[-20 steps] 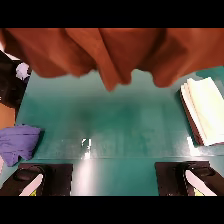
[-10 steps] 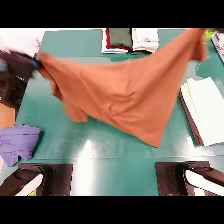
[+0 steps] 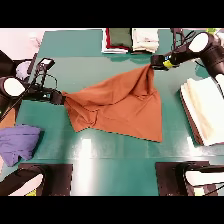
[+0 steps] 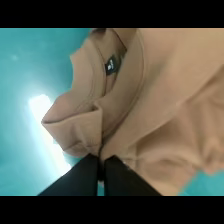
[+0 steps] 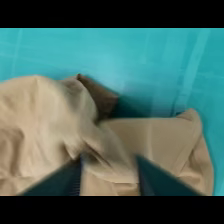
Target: Fold the shirts.
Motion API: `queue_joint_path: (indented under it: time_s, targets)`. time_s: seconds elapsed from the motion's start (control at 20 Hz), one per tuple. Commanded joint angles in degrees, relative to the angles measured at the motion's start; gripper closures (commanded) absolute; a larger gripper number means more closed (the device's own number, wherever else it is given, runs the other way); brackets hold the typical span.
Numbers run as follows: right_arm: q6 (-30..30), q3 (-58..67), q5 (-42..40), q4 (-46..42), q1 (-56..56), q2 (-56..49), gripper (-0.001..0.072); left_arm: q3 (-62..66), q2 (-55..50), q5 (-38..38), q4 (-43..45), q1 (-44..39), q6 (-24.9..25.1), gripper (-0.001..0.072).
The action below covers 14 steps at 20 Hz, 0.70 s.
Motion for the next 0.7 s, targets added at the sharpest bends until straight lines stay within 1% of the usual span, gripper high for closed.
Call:
queue_joint_path:
  time_s: [0.0,0.15,0.25,0.35,0.45,0.5,0.55,0.65]
  targets:
    - [0.0,0.5,-0.9,0.2,-0.6,-1.1,0.0301,-1.3,-0.8,3.8,2.4,0.0,0.5,0.0682]
    - [-0.7,1.1,2.7,-0.5,-3.3,3.3,0.0301,-1.3,-0.8,3.5,5.7,0.0,0.4,0.0682]
    - [-1.6,-0.8,8.2,-0.5,-5.3,6.7,0.0302,-1.4,-0.8,4.3,7.5,0.0,0.1,0.0682]
    - [-1.5,-7.8,12.2,-3.5,-6.4,11.2,0.0302,-1.4,-0.8,4.3,7.3,0.0,-0.1,0.0683]
    - [-1.3,-17.9,14.8,-7.6,-6.4,16.1,0.0301,-1.4,-0.8,4.3,7.2,0.0,-1.9,0.0682]
    - [-0.9,-23.3,15.4,-7.7,-6.4,18.3,0.0281,-1.4,-0.8,4.2,7.2,0.0,-2.9,0.0682]
    - [0.2,-29.2,15.4,-7.2,-6.4,20.5,0.0151,-1.4,-0.8,4.2,6.9,0.0,-3.1,0.0682]
    - [2.3,-39.3,15.1,-4.7,-6.4,23.9,0.0151,-1.4,-0.8,4.2,6.7,0.0,-3.1,0.0682]
